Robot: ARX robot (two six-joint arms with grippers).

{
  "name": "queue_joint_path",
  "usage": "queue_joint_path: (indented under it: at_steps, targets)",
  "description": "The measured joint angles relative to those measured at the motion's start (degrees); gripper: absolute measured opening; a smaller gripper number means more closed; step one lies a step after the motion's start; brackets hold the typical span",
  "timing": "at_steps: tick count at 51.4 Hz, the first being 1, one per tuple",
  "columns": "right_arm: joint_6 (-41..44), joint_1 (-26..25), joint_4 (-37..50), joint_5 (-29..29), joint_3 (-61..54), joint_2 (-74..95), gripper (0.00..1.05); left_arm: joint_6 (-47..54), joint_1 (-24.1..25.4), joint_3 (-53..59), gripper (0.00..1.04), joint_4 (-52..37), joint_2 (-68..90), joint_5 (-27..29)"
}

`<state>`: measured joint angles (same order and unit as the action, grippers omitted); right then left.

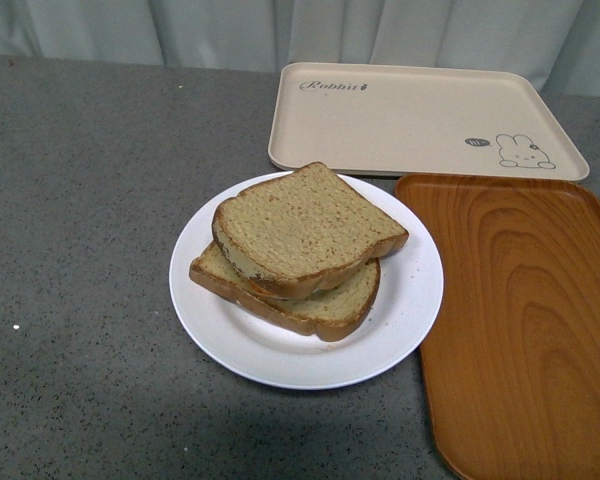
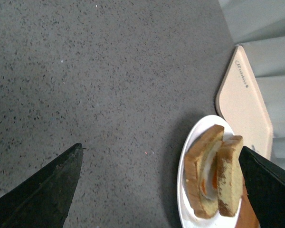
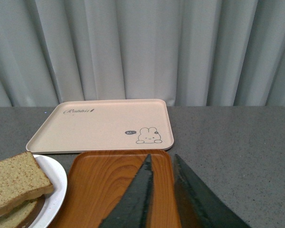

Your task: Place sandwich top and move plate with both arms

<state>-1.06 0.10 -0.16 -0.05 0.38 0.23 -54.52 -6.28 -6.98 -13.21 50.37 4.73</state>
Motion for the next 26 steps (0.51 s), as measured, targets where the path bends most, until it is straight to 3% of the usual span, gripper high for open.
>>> queue_joint_path:
  at_steps: [2,9,26]
  targets:
    - [0.46,0.00,0.00,-0.02,0.00,0.00,0.06,0.02,-1.40,-1.27,0.98,-3.72,5.60,1.51]
    - [0.70,0.00,0.00,0.00,0.00,0.00,0.34,-0.28,-5.27,-6.69,0.98,-15.80,25.29,3.91]
    - [0.81,0.00,0.00,0.00,0.00,0.00,0.85,-4.26,-9.70,-13.51,0.98,-25.35,44.26,4.09]
